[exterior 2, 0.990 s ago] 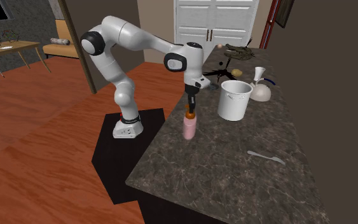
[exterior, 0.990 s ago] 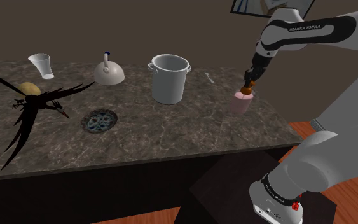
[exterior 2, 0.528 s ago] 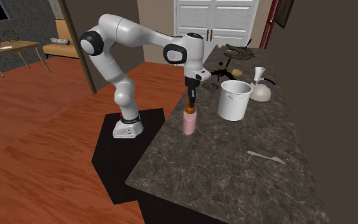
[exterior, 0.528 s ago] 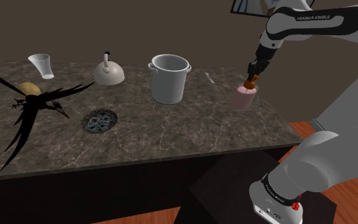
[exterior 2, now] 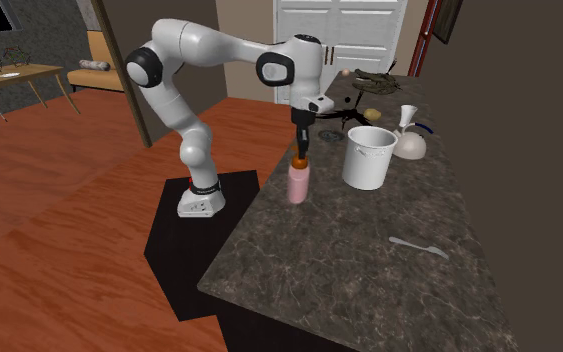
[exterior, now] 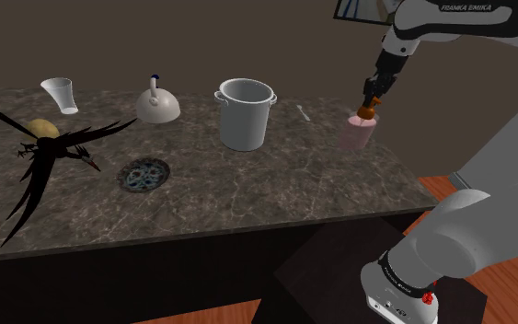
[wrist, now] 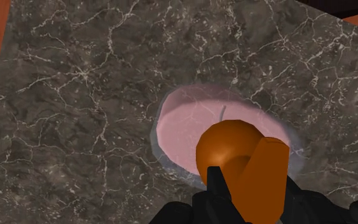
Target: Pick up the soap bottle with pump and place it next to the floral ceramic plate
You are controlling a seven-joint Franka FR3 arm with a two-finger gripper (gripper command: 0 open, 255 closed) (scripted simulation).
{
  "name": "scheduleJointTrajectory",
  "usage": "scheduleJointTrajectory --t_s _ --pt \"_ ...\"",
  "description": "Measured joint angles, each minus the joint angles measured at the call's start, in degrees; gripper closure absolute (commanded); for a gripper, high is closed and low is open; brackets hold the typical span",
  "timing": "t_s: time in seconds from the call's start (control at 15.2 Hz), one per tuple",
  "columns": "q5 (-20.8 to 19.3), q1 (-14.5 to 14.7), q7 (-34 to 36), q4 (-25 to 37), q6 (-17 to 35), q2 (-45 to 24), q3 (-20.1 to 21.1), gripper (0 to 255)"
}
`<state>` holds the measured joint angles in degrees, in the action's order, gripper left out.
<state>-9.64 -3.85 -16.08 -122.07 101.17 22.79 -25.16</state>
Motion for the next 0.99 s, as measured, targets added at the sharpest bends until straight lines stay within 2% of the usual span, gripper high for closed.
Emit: scheduleJointTrajectory --t_s 0.99 --pt "1.1 0.7 -0.7 13.1 -11.5 -1.7 0.8 255"
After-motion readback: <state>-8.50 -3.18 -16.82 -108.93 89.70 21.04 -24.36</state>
